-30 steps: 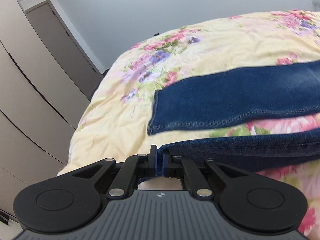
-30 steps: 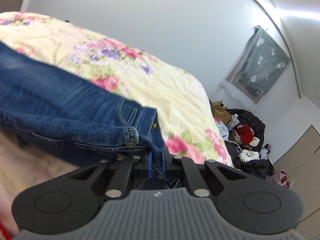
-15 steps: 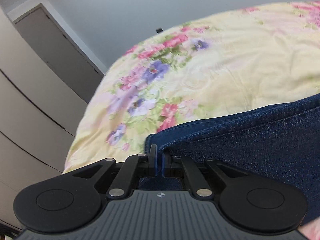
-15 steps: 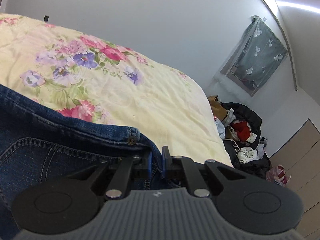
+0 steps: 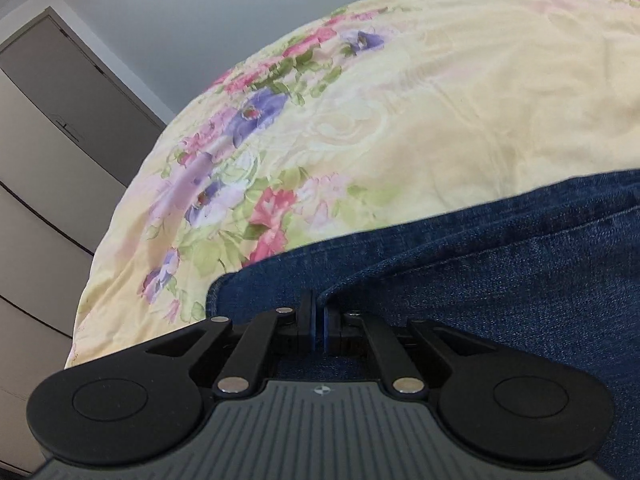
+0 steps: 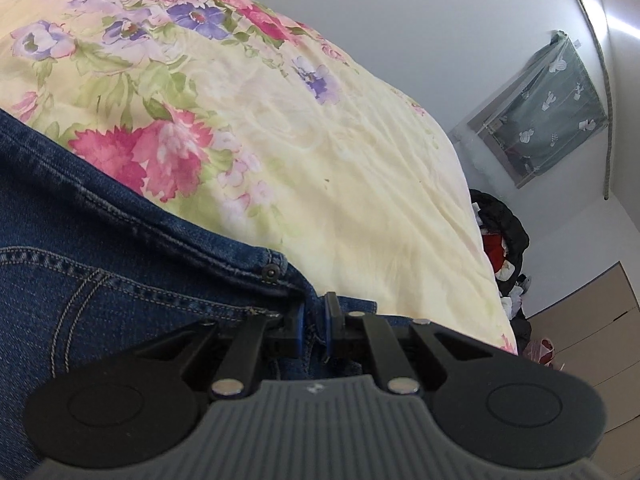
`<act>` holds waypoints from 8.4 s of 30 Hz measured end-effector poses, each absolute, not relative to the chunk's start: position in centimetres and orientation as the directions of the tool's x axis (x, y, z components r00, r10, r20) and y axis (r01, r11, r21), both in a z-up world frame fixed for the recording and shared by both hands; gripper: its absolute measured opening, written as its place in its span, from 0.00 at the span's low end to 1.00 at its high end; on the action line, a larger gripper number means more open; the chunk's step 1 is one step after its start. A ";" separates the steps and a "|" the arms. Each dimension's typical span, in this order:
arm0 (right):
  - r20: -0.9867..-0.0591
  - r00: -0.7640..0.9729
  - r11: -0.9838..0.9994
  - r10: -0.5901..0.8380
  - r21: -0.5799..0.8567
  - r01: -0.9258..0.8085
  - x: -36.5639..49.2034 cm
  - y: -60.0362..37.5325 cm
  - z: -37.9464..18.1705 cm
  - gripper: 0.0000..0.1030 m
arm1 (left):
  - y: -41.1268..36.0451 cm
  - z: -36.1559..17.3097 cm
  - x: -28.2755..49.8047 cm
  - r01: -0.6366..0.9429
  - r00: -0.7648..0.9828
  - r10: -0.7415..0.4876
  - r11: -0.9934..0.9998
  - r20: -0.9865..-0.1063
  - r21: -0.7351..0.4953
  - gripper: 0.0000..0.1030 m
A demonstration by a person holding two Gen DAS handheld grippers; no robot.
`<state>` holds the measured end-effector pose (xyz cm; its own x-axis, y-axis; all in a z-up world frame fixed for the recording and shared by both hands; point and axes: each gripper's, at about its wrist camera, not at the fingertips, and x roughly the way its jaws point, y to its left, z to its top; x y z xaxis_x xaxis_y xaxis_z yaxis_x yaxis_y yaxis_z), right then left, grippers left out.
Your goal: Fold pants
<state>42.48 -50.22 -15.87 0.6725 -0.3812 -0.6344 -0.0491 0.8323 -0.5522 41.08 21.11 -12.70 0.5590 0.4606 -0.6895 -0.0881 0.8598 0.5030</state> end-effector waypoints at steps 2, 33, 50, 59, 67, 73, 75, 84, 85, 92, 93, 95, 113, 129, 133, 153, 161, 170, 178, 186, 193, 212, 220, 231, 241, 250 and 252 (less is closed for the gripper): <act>-0.598 0.707 0.834 -0.378 -0.551 -0.020 41.6 -50.4 -15.0 0.02 | 21.1 -11.6 41.0 -0.089 0.578 0.441 0.870 -0.687 0.484 0.04; -0.527 0.700 0.804 -0.482 -0.584 0.114 38.1 -47.6 -12.0 0.79 | 38.8 -8.0 27.5 -0.574 0.628 0.128 0.742 -0.767 -0.346 0.53; -0.695 0.601 0.903 -0.395 -0.413 0.117 28.1 -44.9 -11.3 0.78 | 38.2 -11.2 25.1 -0.612 0.635 0.140 0.691 -0.759 -0.384 0.01; -0.792 0.572 0.976 -0.213 -0.150 0.156 23.4 -42.0 -9.6 0.68 | 34.2 -9.2 24.4 -0.601 0.624 0.337 0.784 -0.705 -0.158 0.20; -0.858 0.514 0.991 0.002 0.070 0.113 18.8 -37.2 -11.5 0.46 | 26.7 -8.2 25.7 -0.326 0.690 0.215 0.945 -0.691 -0.031 0.20; -0.843 0.536 0.985 -0.044 0.053 0.164 19.8 -36.5 -13.6 0.31 | 21.9 -10.1 27.2 -0.218 0.667 0.149 0.976 -0.730 0.000 0.20; -0.852 0.523 0.979 -0.034 0.076 0.187 20.2 -37.4 -13.7 0.10 | 21.2 -11.1 27.7 -0.212 0.643 0.163 0.977 -0.749 0.030 0.19; -0.891 0.453 0.972 0.011 0.117 0.206 20.3 -39.7 -14.1 0.01 | 20.7 -12.8 29.3 -0.267 0.530 0.261 0.955 -0.807 0.134 0.13; -0.895 0.446 0.970 0.020 0.126 0.209 20.3 -39.9 -14.0 0.01 | 20.5 -12.5 29.2 -0.269 0.532 0.268 0.953 -0.803 0.140 0.13; -0.848 0.530 0.986 0.002 0.091 0.142 19.1 -43.2 -10.8 0.03 | 17.7 -10.2 28.2 -0.182 0.624 0.160 0.982 -0.765 0.057 0.15; -0.838 0.546 0.987 -0.011 0.079 0.142 19.4 -43.9 -10.4 0.03 | 17.1 -10.0 28.3 -0.166 0.630 0.145 0.985 -0.763 0.050 0.17; -0.820 0.571 0.983 -0.037 0.074 0.169 20.5 -46.0 -9.9 0.03 | 15.9 -9.8 28.8 -0.139 0.638 0.117 0.990 -0.762 0.035 0.18; -0.782 0.622 0.983 -0.019 0.098 0.153 42.3 -52.1 -15.3 0.09 | 14.9 -13.0 36.8 -0.107 0.620 0.061 0.994 -0.783 -0.008 0.23; -0.760 0.631 0.984 -0.153 -0.059 0.167 44.8 -49.5 -14.7 0.01 | 17.1 -11.5 37.3 -0.200 0.663 0.086 0.978 -0.743 -0.065 0.22; -0.732 0.671 0.992 -0.122 -0.076 0.097 42.6 -46.8 -12.4 0.03 | 20.9 -9.3 34.5 -0.262 0.692 0.064 0.951 -0.719 -0.167 0.29; -0.783 0.578 0.949 0.228 0.045 -0.312 37.6 -24.1 -11.5 0.03 | 34.9 -12.5 21.6 -0.491 0.710 -0.075 0.660 -0.700 -0.569 0.59; -0.798 0.550 0.933 0.248 0.043 -0.357 37.7 -19.8 -12.2 0.04 | 35.9 -14.3 22.8 -0.477 0.758 -0.112 0.577 -0.643 -0.663 0.62; -0.814 0.524 0.945 0.250 0.087 -0.315 41.1 -16.9 -13.6 0.04 | 36.7 -15.1 24.1 -0.442 0.796 -0.112 0.565 -0.595 -0.697 0.57; -0.819 0.525 0.957 0.230 0.093 -0.274 44.5 -15.5 -15.2 0.02 | 37.7 -15.3 25.3 -0.423 0.815 -0.096 0.575 -0.571 -0.700 0.53; -0.821 0.524 0.968 0.226 0.129 -0.215 47.4 -15.0 -16.1 0.00 | 37.2 -15.5 26.2 -0.460 0.802 -0.036 0.601 -0.596 -0.654 0.43; -0.840 0.486 0.968 0.242 0.176 -0.177 46.7 -15.6 -15.5 0.00 | 37.3 -15.1 26.2 -0.485 0.786 -0.019 0.601 -0.618 -0.635 0.33; -0.871 0.390 0.947 0.300 0.222 -0.231 31.3 -16.1 -15.2 0.00 | 36.5 -13.5 26.3 -0.465 0.792 0.010 0.658 -0.610 -0.593 0.12; -0.870 0.342 0.934 0.354 0.311 -0.175 32.7 -17.4 -15.5 0.00 | 28.9 -5.7 26.9 -0.326 0.831 0.131 0.902 -0.541 -0.282 0.07; -0.776 0.476 0.896 0.414 0.440 -0.061 30.5 -27.5 -11.8 0.04 | 4.1 0.7 27.7 0.110 0.915 0.014 0.953 -0.403 0.283 0.07; -0.746 0.495 0.845 0.445 0.532 0.043 24.8 -35.8 -14.5 0.03 | -13.9 -14.9 23.5 0.529 0.782 -0.081 0.611 -0.618 0.589 0.08; -0.691 0.522 0.818 0.500 0.575 -0.021 23.9 -34.9 -14.9 0.17 | -12.9 -13.7 23.9 0.585 0.728 -0.134 0.633 -0.672 0.507 0.20; -0.680 0.528 0.807 0.509 0.590 -0.017 24.0 -34.5 -14.8 0.21 | -13.5 -13.6 23.1 0.601 0.735 -0.146 0.593 -0.662 0.536 0.20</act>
<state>24.01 -34.48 -14.77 0.5278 0.5087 -0.6802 -0.0170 0.8070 0.5903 23.13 -13.51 -13.60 0.7350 -0.1456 -0.6623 0.6006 0.5931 0.5361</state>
